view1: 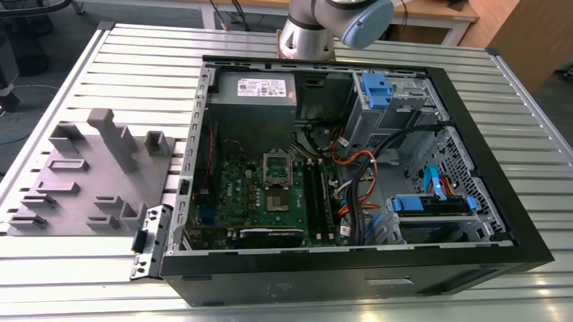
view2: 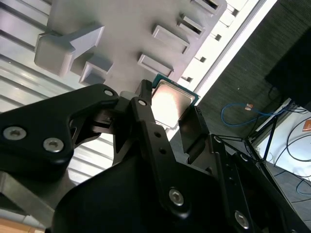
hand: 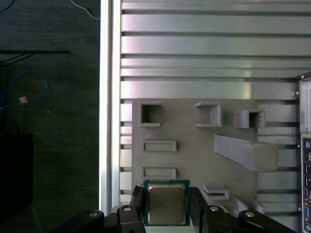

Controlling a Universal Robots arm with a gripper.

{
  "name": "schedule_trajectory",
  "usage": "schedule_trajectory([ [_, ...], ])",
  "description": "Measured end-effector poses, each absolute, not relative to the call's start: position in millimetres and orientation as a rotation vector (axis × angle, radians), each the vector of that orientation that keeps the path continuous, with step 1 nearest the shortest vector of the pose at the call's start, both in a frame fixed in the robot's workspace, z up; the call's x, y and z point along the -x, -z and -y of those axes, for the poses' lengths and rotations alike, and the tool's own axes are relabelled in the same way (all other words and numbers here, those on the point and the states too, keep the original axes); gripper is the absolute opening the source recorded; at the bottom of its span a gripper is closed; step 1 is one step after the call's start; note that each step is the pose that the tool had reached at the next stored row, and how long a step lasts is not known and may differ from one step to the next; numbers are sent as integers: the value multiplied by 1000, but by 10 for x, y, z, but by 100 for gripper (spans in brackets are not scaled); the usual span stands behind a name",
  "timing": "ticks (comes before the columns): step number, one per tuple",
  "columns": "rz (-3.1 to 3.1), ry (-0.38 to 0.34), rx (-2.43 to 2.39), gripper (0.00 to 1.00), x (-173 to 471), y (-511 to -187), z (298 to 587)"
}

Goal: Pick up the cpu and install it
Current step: 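Pick up the cpu and move it towards the insertion slot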

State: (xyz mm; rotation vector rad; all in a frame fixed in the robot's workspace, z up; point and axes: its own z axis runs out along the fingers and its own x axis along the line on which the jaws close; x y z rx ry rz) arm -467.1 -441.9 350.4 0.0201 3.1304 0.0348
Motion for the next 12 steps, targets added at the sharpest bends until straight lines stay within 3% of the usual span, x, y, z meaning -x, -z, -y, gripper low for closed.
schedule_trajectory([
  [12,-3130,-38,-20,47,4671,-3571,4418],
])
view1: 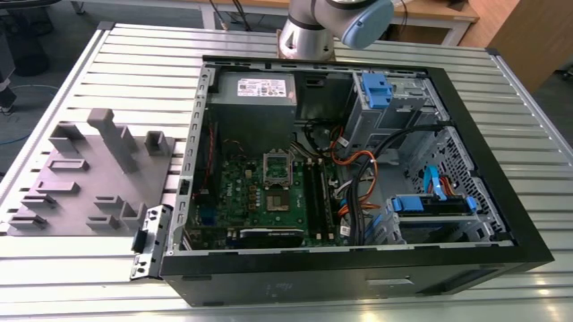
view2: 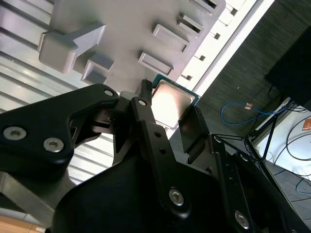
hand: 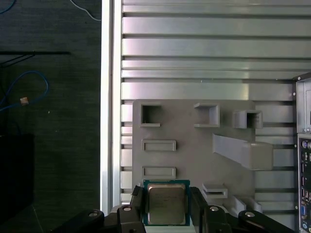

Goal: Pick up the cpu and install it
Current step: 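Pick up the cpu and move it towards the insertion slot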

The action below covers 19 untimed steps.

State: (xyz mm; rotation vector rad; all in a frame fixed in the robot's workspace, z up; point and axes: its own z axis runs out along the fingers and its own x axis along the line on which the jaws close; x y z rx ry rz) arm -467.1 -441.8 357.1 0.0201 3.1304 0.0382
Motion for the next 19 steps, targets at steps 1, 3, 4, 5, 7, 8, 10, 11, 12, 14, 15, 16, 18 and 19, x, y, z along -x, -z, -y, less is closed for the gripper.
schedule_trajectory([
  [1,-3130,-38,-20,47,4671,-3571,4418],
  [3,-3130,-38,-20,47,4671,-3571,4418],
  [4,-3130,-38,-20,47,4671,-3571,4419],
  [5,-3130,-38,-20,47,4671,-3571,4418],
  [7,-3130,-38,-20,47,4671,-3571,4419],
  [8,-3130,-39,-20,47,4666,-3571,4419],
  [10,-3130,-38,-20,47,4649,-3571,4419],
  [11,-3130,-39,-20,47,4639,-3571,4419],
  [12,-3130,-39,-20,47,4626,-3571,4419],
  [14,-3130,-39,-20,47,4612,-3571,4418],
  [15,-3130,-38,-20,47,4612,-3571,4418],
  [16,-3130,-38,-20,47,4612,-3571,4418],
  [18,-3131,-38,-20,47,4611,-3583,4419],
  [19,-3130,-38,-20,47,4611,-3599,4418],
])
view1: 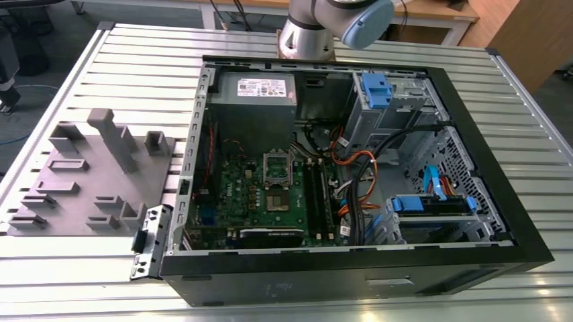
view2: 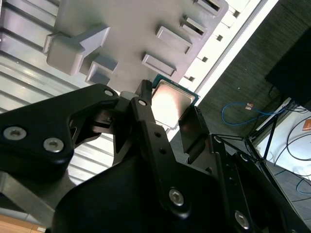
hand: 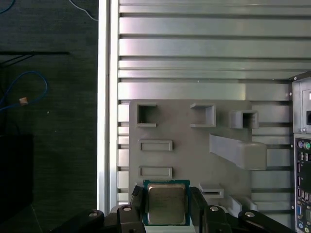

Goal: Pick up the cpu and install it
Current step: 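Pick up the cpu and move it towards the insertion slot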

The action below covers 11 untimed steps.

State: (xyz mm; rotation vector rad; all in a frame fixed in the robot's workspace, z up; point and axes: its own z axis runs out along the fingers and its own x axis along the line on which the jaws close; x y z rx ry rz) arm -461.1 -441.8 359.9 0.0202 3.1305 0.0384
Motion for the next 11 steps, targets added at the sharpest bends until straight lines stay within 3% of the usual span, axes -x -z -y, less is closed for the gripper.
schedule_trajectory([
  [11,-3130,-38,-20,47,4611,-3699,4419],
])
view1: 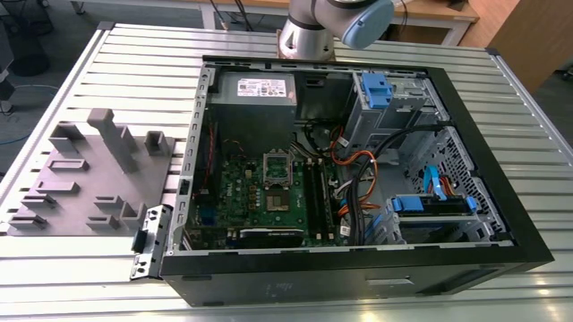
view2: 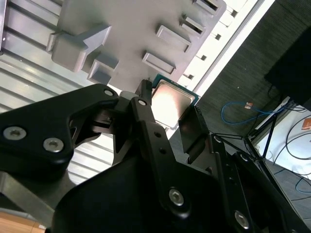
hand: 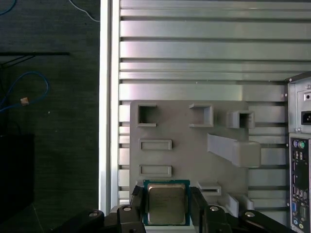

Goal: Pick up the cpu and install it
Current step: 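Pick up the cpu and move it towards the insertion slot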

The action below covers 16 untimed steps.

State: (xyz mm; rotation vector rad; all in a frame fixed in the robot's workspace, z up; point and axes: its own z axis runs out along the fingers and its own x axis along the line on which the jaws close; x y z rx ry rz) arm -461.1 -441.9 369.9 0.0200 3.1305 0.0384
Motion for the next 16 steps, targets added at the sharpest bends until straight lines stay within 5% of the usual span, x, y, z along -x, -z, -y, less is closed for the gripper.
schedule_trajectory([
  [16,-3131,-38,-20,47,4558,-3704,4419],
])
